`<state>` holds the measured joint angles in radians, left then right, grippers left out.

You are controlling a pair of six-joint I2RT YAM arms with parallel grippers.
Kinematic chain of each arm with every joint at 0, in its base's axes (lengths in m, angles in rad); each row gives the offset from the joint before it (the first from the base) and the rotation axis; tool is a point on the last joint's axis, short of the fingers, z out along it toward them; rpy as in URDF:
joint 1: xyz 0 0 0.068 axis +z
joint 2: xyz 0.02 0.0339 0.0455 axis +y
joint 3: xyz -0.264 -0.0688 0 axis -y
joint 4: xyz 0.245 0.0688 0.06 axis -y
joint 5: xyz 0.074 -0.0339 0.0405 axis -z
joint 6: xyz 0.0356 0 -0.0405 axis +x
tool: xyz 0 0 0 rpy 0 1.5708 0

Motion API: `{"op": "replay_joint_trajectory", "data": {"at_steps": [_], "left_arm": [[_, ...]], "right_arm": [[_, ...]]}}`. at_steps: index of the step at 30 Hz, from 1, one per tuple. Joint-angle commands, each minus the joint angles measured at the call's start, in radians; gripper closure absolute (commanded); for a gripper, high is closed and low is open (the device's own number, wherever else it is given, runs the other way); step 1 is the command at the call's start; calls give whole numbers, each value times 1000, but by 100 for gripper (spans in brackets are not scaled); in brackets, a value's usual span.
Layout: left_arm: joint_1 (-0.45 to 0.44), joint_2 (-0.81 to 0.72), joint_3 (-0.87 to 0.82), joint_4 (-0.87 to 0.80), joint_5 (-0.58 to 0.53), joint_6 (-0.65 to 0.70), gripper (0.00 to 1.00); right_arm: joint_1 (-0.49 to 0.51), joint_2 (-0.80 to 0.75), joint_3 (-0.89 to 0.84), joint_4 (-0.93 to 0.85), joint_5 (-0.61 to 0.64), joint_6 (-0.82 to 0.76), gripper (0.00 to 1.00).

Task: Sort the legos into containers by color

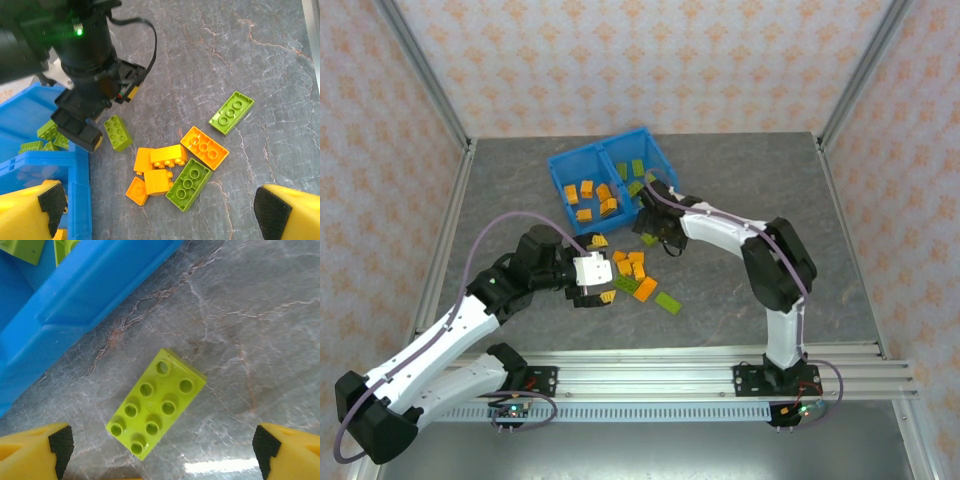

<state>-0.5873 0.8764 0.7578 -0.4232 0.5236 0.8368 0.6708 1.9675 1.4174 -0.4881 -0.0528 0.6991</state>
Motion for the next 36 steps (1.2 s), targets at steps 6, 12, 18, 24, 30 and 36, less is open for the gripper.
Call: {"op": "replay_joint_trajectory", "data": {"at_steps": [6, 12, 18, 24, 30, 36], "left_arm": [[-11, 4, 26, -28, 0, 24, 0], [-14, 6, 26, -25, 8, 26, 0], [-16, 1, 25, -11, -3, 23, 0], [-16, 1, 24, -12, 0, 25, 0], [-15, 3, 26, -17, 0, 28, 0], [-25, -25, 17, 42, -16, -15, 0]], "right_arm": [[7, 91, 77, -11, 31, 21, 13], [9, 109, 49, -25, 43, 56, 34], [9, 83, 13, -58, 82, 64, 45], [10, 29, -35, -76, 111, 57, 57], [9, -85, -81, -65, 157, 32, 64], [38, -249, -56, -14, 271, -162, 68]]}}
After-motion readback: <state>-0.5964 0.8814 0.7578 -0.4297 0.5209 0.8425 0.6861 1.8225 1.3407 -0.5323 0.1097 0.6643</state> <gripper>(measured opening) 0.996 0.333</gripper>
